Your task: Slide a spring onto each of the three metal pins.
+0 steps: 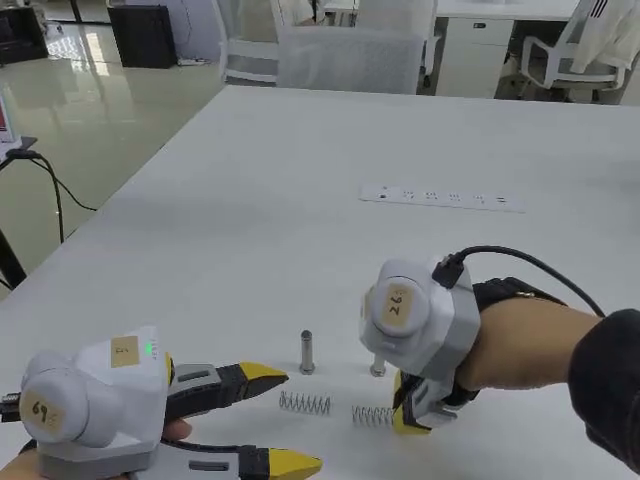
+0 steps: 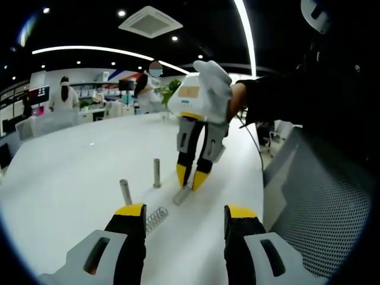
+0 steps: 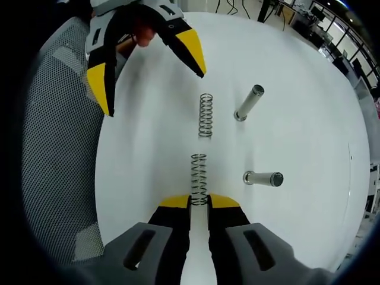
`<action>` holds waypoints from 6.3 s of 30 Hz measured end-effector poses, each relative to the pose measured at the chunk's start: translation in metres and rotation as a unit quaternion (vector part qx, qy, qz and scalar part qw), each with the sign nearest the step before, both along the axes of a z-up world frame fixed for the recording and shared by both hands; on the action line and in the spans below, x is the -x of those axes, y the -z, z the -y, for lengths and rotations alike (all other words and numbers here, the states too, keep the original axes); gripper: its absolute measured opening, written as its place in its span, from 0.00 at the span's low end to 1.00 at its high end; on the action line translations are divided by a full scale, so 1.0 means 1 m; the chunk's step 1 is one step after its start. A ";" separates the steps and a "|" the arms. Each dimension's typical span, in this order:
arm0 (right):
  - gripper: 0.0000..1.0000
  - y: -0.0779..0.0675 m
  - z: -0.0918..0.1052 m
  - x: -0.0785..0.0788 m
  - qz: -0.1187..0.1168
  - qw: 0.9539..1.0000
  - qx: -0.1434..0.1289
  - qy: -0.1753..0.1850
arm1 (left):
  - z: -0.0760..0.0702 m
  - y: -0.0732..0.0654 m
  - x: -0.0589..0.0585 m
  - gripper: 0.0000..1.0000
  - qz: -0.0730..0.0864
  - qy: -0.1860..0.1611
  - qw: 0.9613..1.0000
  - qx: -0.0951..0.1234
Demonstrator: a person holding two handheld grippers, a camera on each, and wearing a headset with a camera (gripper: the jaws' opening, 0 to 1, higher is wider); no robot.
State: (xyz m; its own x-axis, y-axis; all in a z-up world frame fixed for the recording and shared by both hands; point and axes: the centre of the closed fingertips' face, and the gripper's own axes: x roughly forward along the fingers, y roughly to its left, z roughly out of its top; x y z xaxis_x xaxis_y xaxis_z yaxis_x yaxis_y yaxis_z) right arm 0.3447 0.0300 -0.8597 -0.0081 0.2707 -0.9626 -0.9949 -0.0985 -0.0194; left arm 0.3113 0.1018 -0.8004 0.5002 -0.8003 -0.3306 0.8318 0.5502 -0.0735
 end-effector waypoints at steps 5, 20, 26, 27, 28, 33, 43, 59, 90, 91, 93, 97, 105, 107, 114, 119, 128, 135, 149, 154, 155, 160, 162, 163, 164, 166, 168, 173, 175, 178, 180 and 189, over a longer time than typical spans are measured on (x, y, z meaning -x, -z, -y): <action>0.08 -0.010 -0.002 0.001 0.000 1.000 -0.005 -0.001 | 0.002 -0.001 -0.001 0.47 0.002 0.008 1.000 -0.004; 0.08 -0.050 -0.009 0.015 -0.006 0.999 -0.028 -0.015 | 0.014 -0.014 -0.006 0.42 0.015 0.039 0.999 -0.015; 0.08 -0.059 -0.012 0.018 -0.003 0.999 -0.030 -0.024 | 0.022 -0.021 -0.006 0.38 0.025 0.056 0.998 -0.019; 0.08 -0.060 -0.012 0.019 -0.002 0.999 -0.029 -0.026 | 0.023 -0.023 -0.006 0.37 0.027 0.059 0.998 -0.019; 0.08 -0.061 -0.012 0.019 -0.001 0.999 -0.029 -0.027 | 0.025 -0.023 -0.006 0.36 0.028 0.061 0.998 -0.019; 0.08 -0.067 -0.014 0.023 0.002 0.999 -0.031 -0.035 | 0.030 -0.028 -0.005 0.32 0.036 0.071 0.997 -0.017; 0.08 -0.071 -0.020 0.029 0.005 0.998 -0.031 -0.054 | 0.038 -0.030 -0.001 0.21 0.045 0.089 0.995 -0.015; 0.08 -0.077 -0.022 0.034 0.005 0.997 -0.031 -0.069 | 0.039 -0.026 -0.003 0.04 0.058 0.095 0.993 -0.027; 0.08 -0.117 -0.057 0.046 0.021 0.991 -0.088 -0.097 | 0.041 -0.024 -0.002 0.03 0.058 0.098 0.993 -0.029; 0.08 -0.118 -0.058 0.046 0.022 0.991 -0.088 -0.099 | 0.041 -0.024 -0.002 0.03 0.057 0.097 0.993 -0.027; 0.08 -0.119 -0.060 0.047 0.022 0.991 -0.088 -0.101 | 0.042 -0.025 -0.002 0.03 0.058 0.097 0.993 -0.026; 0.08 -0.118 -0.061 0.048 0.020 0.991 -0.085 -0.103 | 0.042 -0.025 -0.003 0.03 0.058 0.098 0.993 -0.026; 0.13 -0.116 -0.058 0.047 0.017 0.992 -0.077 -0.102 | 0.043 -0.024 -0.001 0.03 0.053 0.098 0.994 -0.021; 0.14 -0.113 -0.056 0.049 0.008 0.992 -0.070 -0.101 | 0.043 -0.023 0.000 0.03 0.051 0.100 0.993 -0.023; 0.13 -0.106 -0.058 0.050 0.001 0.993 -0.059 -0.104 | 0.044 -0.024 0.000 0.03 0.052 0.100 0.993 -0.020; 0.11 -0.102 -0.057 0.051 -0.006 0.993 -0.051 -0.103 | 0.044 -0.026 0.000 0.03 0.055 0.099 0.993 -0.017; 0.09 -0.099 -0.057 0.051 -0.011 0.994 -0.046 -0.096 | 0.047 -0.032 0.000 0.03 0.065 0.102 0.993 -0.013; 0.08 -0.099 -0.058 0.049 -0.007 0.994 -0.046 -0.094 | 0.045 -0.032 -0.002 0.03 0.064 0.095 0.993 -0.007; 0.08 -0.101 -0.049 0.035 0.004 0.996 -0.044 -0.079 | 0.035 -0.023 -0.003 0.22 0.037 0.079 0.996 -0.007; 0.08 -0.103 -0.041 0.027 0.009 0.997 -0.040 -0.065 | 0.027 -0.021 -0.004 0.26 0.032 0.066 0.997 -0.002; 0.08 -0.103 -0.039 0.026 0.009 0.997 -0.039 -0.064 | 0.025 -0.021 -0.003 0.27 0.031 0.064 0.997 -0.002; 0.08 -0.103 -0.033 0.021 0.013 0.998 -0.034 -0.055 | 0.019 -0.018 -0.003 0.32 0.027 0.050 0.998 0.001; 0.08 -0.103 -0.030 0.018 0.015 0.998 -0.033 -0.053 | 0.017 -0.017 -0.004 0.35 0.025 0.043 0.999 0.003; 0.08 -0.104 -0.029 0.016 0.016 0.998 -0.034 -0.049 | 0.015 -0.016 -0.004 0.36 0.024 0.038 0.999 0.004; 0.08 -0.105 -0.028 0.015 0.016 0.998 -0.034 -0.047 | 0.013 -0.016 -0.004 0.37 0.024 0.035 0.999 0.004; 0.08 -0.105 -0.024 0.011 0.018 0.998 -0.033 -0.042 | 0.010 -0.016 -0.005 0.38 0.024 0.029 0.999 0.004; 0.08 -0.106 -0.021 0.008 0.021 0.999 -0.032 -0.039 | 0.006 -0.016 -0.006 0.41 0.023 0.019 1.000 0.008; 0.08 -0.107 -0.013 0.001 0.024 0.999 -0.030 -0.028 | -0.003 -0.015 -0.008 0.44 0.021 -0.001 1.000 0.012; 0.08 -0.108 -0.012 -0.001 0.026 0.999 -0.029 -0.025 | -0.004 -0.014 -0.008 0.47 0.020 -0.008 1.000 0.013; 0.08 -0.108 -0.011 -0.004 0.030 0.999 -0.028 -0.022 | -0.007 -0.013 -0.008 0.48 0.019 -0.014 1.000 0.015; 0.08 -0.109 -0.010 -0.006 0.031 0.999 -0.028 -0.020 | -0.009 -0.012 -0.008 0.50 0.018 -0.019 1.000 0.015; 0.08 -0.109 -0.009 -0.016 0.038 0.999 -0.027 -0.014 | -0.013 -0.008 -0.006 0.55 0.015 -0.035 0.999 0.016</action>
State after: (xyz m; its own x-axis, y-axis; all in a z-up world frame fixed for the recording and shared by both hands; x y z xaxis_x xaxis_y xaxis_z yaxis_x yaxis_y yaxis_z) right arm 0.3606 0.0392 -0.7511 0.0559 0.3233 -0.9447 -0.9874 -0.1221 -0.1002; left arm 0.3172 0.1152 -0.7921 0.5640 -0.7735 -0.2891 0.7939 0.6042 -0.0678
